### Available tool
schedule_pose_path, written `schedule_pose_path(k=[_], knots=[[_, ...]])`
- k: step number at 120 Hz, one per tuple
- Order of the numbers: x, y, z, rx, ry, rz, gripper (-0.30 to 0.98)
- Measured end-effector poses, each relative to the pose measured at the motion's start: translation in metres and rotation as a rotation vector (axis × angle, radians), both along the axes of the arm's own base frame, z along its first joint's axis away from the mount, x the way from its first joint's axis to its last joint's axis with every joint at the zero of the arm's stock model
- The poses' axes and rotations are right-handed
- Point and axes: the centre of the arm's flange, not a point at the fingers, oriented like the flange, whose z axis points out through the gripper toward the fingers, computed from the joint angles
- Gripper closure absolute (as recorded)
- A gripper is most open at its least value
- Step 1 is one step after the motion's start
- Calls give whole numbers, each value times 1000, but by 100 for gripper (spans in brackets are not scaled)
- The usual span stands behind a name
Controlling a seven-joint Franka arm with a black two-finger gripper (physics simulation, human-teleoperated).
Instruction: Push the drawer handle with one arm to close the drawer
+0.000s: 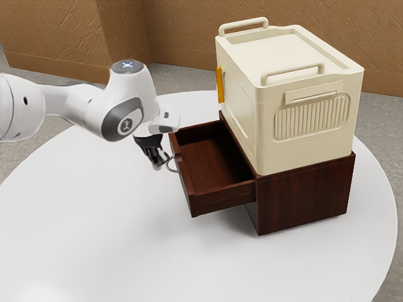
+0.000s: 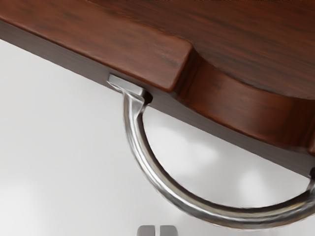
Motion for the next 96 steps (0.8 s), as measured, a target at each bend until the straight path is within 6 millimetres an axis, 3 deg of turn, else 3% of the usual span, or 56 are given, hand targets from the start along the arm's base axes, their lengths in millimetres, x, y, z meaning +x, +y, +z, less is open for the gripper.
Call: schedule_pose_path(k=[16,60,96], knots=[[6,-4,-9,5,-27,-17,79],[12,-39,-1,-13,-141,-120,79],[19,-56,-12,-6,-202,-177,79]])
